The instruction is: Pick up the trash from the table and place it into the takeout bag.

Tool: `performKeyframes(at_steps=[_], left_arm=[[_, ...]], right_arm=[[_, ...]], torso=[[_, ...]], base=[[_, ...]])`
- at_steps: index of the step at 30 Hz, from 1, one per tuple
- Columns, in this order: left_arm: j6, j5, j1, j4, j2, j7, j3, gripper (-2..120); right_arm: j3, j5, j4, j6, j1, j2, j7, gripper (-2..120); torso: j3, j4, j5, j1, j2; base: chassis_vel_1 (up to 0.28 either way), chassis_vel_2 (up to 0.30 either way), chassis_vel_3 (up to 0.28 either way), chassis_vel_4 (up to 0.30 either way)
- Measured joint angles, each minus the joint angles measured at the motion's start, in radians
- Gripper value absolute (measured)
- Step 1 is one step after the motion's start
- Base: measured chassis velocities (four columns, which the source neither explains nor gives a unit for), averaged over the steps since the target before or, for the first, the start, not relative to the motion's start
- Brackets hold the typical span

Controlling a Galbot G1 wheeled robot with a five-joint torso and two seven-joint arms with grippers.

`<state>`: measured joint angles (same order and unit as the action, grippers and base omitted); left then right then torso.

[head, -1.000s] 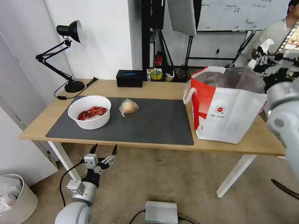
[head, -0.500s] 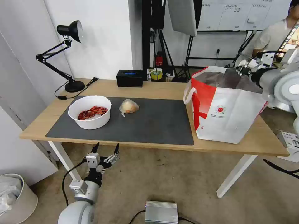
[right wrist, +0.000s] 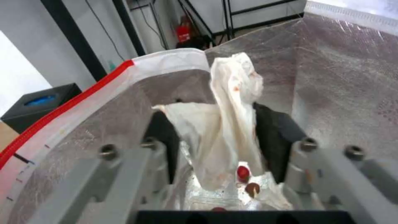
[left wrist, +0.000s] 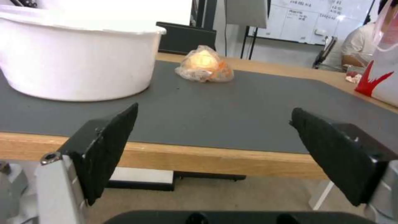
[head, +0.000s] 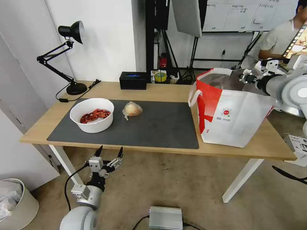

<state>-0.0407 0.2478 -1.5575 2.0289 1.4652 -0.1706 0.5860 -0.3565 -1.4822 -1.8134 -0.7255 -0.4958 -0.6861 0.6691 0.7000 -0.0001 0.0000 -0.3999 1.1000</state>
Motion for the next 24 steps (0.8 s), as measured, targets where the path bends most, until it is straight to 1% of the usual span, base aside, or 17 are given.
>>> performKeyframes(at_steps=[1, 3, 4, 7, 8, 9, 10, 11, 12, 15, 19, 22, 23, 24], left_arm=[[0.000, 0.000, 0.000, 0.000, 0.000, 0.000, 0.000, 100], [0.000, 0.001, -0.002, 0.002, 0.000, 0.000, 0.001, 100], [0.000, 0.001, -0.002, 0.002, 0.000, 0.000, 0.001, 100], [0.000, 0.001, -0.003, 0.010, 0.005, 0.000, 0.002, 100], [0.000, 0.001, -0.003, 0.010, 0.005, 0.000, 0.002, 100], [0.000, 0.001, -0.004, 0.012, 0.006, 0.000, 0.003, 100], [0.000, 0.001, -0.004, 0.013, 0.006, 0.000, 0.003, 100], [0.000, 0.001, -0.005, 0.014, 0.006, 0.000, 0.004, 100], [0.000, 0.001, -0.005, 0.014, 0.006, 0.000, 0.004, 100], [0.000, 0.002, -0.005, 0.016, 0.006, 0.000, 0.005, 100], [0.000, 0.002, -0.005, 0.016, 0.006, 0.000, 0.005, 100], [0.000, 0.002, -0.005, 0.018, 0.006, 0.000, 0.006, 100], [0.000, 0.002, -0.005, 0.019, 0.007, 0.000, 0.006, 100], [0.000, 0.002, -0.005, 0.019, 0.007, 0.000, 0.006, 100]], right_arm=[[0.000, 0.000, 0.000, 0.000, 0.000, 0.000, 0.000, 46], [-0.006, 0.009, -0.007, 0.003, -0.010, -0.003, -0.006, 56], [-0.006, 0.009, -0.007, 0.003, -0.010, -0.003, -0.006, 56], [-0.015, 0.022, -0.015, 0.009, -0.021, -0.010, -0.011, 71], [-0.015, 0.022, -0.015, 0.009, -0.021, -0.010, -0.011, 71], [-0.017, 0.027, -0.015, 0.011, -0.024, -0.011, -0.014, 78], [-0.017, 0.030, -0.015, 0.012, -0.024, -0.012, -0.016, 80], [-0.017, 0.043, -0.015, 0.015, -0.026, -0.012, -0.024, 86], [-0.017, 0.043, -0.015, 0.015, -0.026, -0.012, -0.024, 86], [-0.018, 0.070, -0.014, 0.033, -0.029, -0.013, -0.045, 97], [-0.022, 0.079, -0.017, 0.057, -0.034, -0.013, -0.063, 100], [-0.031, 0.127, -0.029, 0.143, -0.053, -0.022, -0.115, 100], [-0.039, 0.174, -0.044, 0.222, -0.078, -0.027, -0.168, 100], [-0.039, 0.174, -0.044, 0.222, -0.078, -0.027, -0.168, 100]], torso=[[0.000, 0.0000, 0.0000, 0.000, 0.000], [0.000, 0.0001, 0.0000, 0.000, 0.000], [0.000, 0.0001, 0.0000, 0.000, 0.000], [0.000, 0.0001, 0.0000, 0.000, 0.000], [0.000, 0.0001, 0.0000, 0.000, 0.000], [0.000, 0.0001, 0.0000, 0.000, 0.000], [0.000, 0.0001, 0.0000, 0.000, 0.000], [0.000, 0.0002, 0.0000, 0.000, 0.000], [0.000, 0.0002, 0.0000, 0.000, 0.000], [0.000, 0.0001, 0.0000, 0.000, 0.000], [0.000, 0.0001, 0.0000, 0.000, 0.000], [0.000, 0.0002, -0.0001, 0.000, 0.000], [0.000, 0.0002, -0.0001, 0.000, 0.000], [0.000, 0.0002, -0.0001, 0.000, 0.000]], base=[[0.000, 0.000, 0.000, 0.000], [0.000, 0.000, 0.000, 0.000], [0.000, 0.000, 0.000, 0.000], [0.000, 0.000, 0.000, 0.000], [0.000, 0.000, 0.000, 0.000], [0.000, 0.000, 0.000, 0.000], [0.000, 0.000, 0.000, 0.000], [0.000, 0.000, 0.000, 0.000], [0.000, 0.000, 0.000, 0.000], [0.000, 0.000, 0.000, 0.000], [0.000, 0.000, 0.000, 0.000], [0.000, 0.000, 0.000, 0.000], [0.000, 0.000, 0.000, 0.000], [0.000, 0.000, 0.000, 0.000]])
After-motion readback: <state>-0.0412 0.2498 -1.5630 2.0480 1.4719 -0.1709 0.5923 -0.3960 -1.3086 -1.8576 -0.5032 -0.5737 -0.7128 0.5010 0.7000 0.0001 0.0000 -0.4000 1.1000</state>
